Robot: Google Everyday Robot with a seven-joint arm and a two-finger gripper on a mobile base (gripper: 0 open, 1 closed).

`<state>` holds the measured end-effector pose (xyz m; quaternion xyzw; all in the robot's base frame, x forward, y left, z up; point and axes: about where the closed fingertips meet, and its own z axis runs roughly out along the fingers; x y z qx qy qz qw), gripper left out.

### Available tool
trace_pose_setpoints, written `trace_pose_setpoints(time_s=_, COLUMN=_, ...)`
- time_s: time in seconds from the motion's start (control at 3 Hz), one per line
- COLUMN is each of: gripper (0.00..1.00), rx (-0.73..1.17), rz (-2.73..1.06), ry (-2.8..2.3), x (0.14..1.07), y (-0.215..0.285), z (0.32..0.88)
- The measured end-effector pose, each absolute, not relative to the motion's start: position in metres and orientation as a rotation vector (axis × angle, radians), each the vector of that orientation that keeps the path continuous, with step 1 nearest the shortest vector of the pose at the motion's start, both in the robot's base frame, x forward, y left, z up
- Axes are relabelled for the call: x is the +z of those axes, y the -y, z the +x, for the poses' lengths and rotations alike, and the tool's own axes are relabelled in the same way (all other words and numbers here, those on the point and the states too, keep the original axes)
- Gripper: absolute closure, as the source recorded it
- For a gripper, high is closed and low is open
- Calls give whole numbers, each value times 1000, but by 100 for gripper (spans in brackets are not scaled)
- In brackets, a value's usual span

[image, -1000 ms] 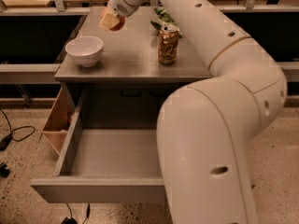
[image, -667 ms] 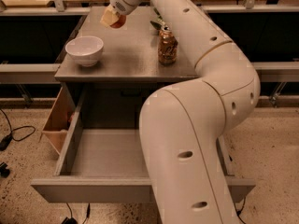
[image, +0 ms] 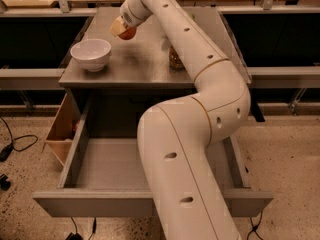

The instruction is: Pick apple from top drawer and place on counter

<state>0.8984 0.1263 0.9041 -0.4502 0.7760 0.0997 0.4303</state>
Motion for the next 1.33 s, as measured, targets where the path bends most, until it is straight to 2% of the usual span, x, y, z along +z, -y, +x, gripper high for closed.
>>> trace_pose_setpoints(time_s=0.67, gripper=100, rx=374, rz=-1050, ry=-2034, x=858, y=-136, z=905)
trace_pose_setpoints(time_s=1.0, gripper=84, rx=374, rz=-1049, ry=-2033, x=859, y=-135, z=905)
trace_pose_setpoints(time_s=1.33, gripper=61, rx=374, rz=-1049, ry=-2033, x=859, y=-135, z=905)
